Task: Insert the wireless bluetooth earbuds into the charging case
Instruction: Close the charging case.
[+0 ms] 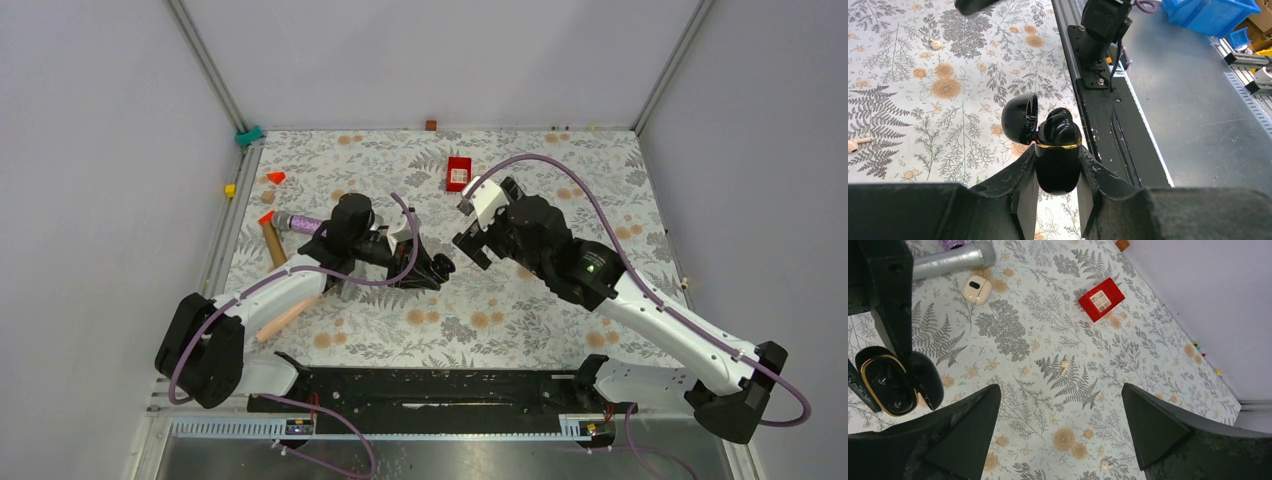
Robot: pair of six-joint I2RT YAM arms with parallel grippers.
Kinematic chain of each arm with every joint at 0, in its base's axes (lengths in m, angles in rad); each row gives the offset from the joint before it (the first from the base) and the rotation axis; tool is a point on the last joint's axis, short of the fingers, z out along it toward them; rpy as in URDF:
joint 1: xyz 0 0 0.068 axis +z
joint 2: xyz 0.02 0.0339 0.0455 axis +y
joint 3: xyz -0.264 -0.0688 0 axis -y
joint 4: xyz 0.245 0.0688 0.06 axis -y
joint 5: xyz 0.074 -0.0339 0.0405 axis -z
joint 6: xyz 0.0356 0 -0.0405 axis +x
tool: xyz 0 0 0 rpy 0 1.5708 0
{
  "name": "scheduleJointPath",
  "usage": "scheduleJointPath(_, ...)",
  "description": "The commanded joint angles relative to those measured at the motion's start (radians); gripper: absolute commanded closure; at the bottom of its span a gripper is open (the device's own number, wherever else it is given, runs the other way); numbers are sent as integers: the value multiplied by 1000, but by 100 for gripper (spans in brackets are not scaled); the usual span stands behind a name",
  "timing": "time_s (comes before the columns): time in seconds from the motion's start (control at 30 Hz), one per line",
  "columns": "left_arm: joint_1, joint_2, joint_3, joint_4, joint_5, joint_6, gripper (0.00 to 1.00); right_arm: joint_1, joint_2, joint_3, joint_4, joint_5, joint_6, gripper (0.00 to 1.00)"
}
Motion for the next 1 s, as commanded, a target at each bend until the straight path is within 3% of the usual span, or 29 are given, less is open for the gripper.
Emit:
scheduleJointPath(0.0,3,-22,23,-8,2,57,100,-34,-52,0,59,5,25,1)
scheduleJointPath(0.27,0,-35,21,9,37,36,100,-58,-14,-10,55,-23,41,1)
scheduleJointPath(0.77,-17,-30,29,-20,88,51,100,-58,33,-31,17,-271,49,0)
scheduleJointPath(0.97,-21,-25,31,-26,94,56,100,-58,34,-40,17,-303,43,1)
